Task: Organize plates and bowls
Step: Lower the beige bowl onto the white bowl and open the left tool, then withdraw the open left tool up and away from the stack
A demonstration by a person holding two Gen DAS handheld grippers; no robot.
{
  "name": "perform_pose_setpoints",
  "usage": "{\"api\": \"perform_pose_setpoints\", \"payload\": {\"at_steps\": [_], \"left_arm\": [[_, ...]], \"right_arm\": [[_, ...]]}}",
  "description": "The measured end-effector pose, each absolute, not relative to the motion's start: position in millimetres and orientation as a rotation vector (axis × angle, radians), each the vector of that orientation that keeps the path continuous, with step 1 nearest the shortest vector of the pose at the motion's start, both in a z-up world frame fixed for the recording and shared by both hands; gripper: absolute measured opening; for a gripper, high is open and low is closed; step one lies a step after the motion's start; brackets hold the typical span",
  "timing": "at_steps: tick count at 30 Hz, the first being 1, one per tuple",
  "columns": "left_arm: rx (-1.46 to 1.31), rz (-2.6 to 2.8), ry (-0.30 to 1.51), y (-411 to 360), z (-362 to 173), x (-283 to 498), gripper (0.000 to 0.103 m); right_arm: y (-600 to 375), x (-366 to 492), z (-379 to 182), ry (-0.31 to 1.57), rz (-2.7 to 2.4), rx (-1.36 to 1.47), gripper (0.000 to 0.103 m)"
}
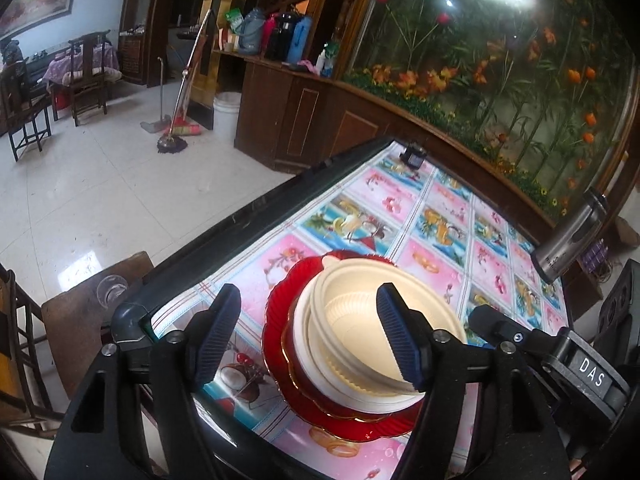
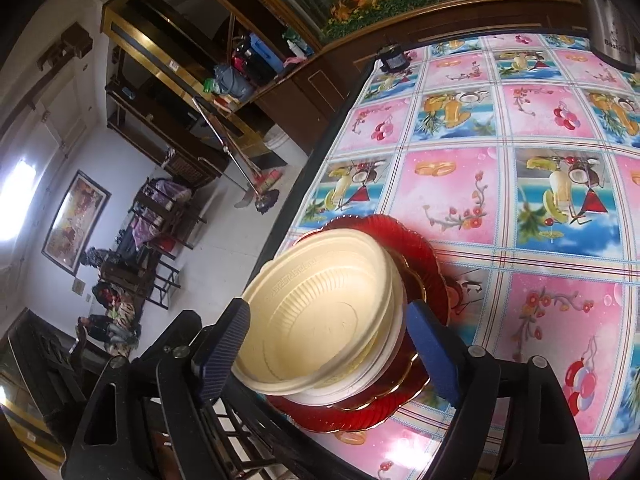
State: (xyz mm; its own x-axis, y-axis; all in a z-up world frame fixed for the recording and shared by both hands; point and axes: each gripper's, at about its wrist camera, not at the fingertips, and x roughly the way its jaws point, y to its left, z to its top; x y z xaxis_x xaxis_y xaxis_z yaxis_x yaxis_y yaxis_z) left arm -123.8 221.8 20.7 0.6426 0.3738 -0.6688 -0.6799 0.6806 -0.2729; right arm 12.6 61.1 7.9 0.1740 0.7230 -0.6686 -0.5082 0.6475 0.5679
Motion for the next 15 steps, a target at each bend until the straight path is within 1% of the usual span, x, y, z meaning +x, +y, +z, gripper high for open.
{"api": "perform_pose_setpoints", "payload": {"at_steps": [5, 8, 10, 12, 15], "left_arm": [[-0.526, 0.619, 0.591, 214, 28, -121, 0.072], [-0.503, 0.599, 0.59, 205, 31, -118, 0.073], [-0.484, 0.589, 0.583, 199, 33, -117, 0.074], [-0.469, 0.582, 0.577, 194, 35, -117, 0.076], [-0.46, 0.566, 0.578, 190, 38, -116, 0.077]], "right_arm": [[47, 15, 16, 1.066, 0.879, 0.266, 0.087], [40, 16, 21, 1.052, 0.877, 0.28, 0.094], [36, 16, 23, 1.046, 0.885, 0.29, 0.102], [33, 16, 24, 1.039, 0.894, 0.292, 0.103], [31, 17, 26, 1.033, 0.897, 0.285, 0.103]]}}
